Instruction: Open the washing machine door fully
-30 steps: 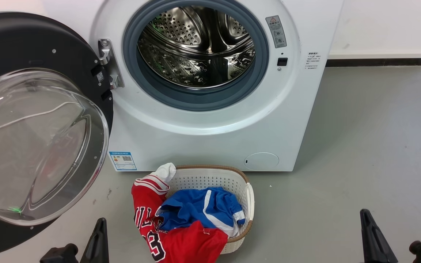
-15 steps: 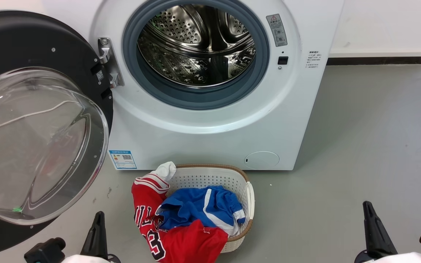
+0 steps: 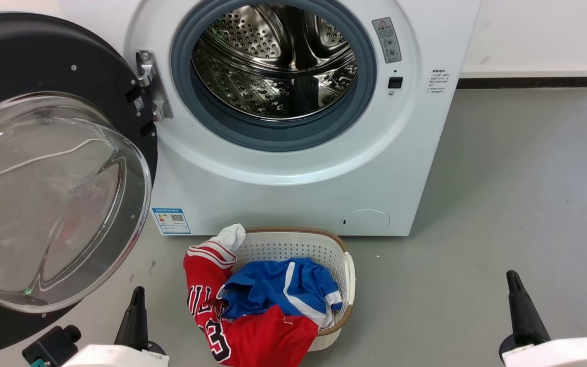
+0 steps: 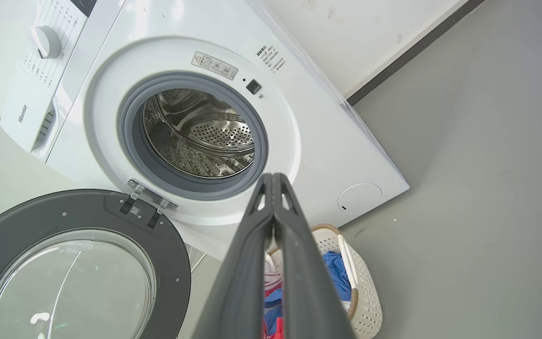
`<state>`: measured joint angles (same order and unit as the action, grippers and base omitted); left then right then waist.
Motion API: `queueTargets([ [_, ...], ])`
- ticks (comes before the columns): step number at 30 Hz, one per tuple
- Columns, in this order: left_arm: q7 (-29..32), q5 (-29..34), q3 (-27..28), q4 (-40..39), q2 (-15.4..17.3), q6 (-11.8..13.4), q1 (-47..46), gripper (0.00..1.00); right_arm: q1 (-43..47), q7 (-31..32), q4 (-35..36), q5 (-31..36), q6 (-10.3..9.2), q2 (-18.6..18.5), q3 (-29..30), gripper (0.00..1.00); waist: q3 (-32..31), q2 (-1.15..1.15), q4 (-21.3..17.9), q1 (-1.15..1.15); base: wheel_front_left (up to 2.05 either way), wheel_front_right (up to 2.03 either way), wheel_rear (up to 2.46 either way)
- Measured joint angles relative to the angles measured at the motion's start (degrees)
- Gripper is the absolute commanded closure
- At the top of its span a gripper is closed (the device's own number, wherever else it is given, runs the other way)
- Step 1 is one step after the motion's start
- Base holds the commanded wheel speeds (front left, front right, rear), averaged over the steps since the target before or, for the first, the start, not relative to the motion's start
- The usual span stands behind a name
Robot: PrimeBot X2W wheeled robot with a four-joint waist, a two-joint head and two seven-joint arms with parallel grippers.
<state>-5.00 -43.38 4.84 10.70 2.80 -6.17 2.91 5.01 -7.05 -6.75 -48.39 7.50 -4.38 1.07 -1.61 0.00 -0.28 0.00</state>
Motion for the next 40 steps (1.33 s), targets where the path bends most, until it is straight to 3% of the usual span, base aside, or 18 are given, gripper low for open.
queueTargets([
  [14, 2.9, -12.1, 0.5, 0.8, 0.0, -0.4, -2.2, 1.0, -2.7, 2.6, -1.7, -11.4, -0.01, -0.2, 0.4, 1.0, 0.3, 0.0, 0.1, 0.0, 0.0, 0.0, 0.0],
  [40, 6.7, -28.3, 1.0, 2.0, 0.0, -0.7, -5.1, 1.0, -6.2, 6.5, -4.1, -26.8, -0.01, -0.3, 1.5, 1.0, 0.9, 0.0, 0.1, 0.0, 0.0, 0.0, 0.0],
])
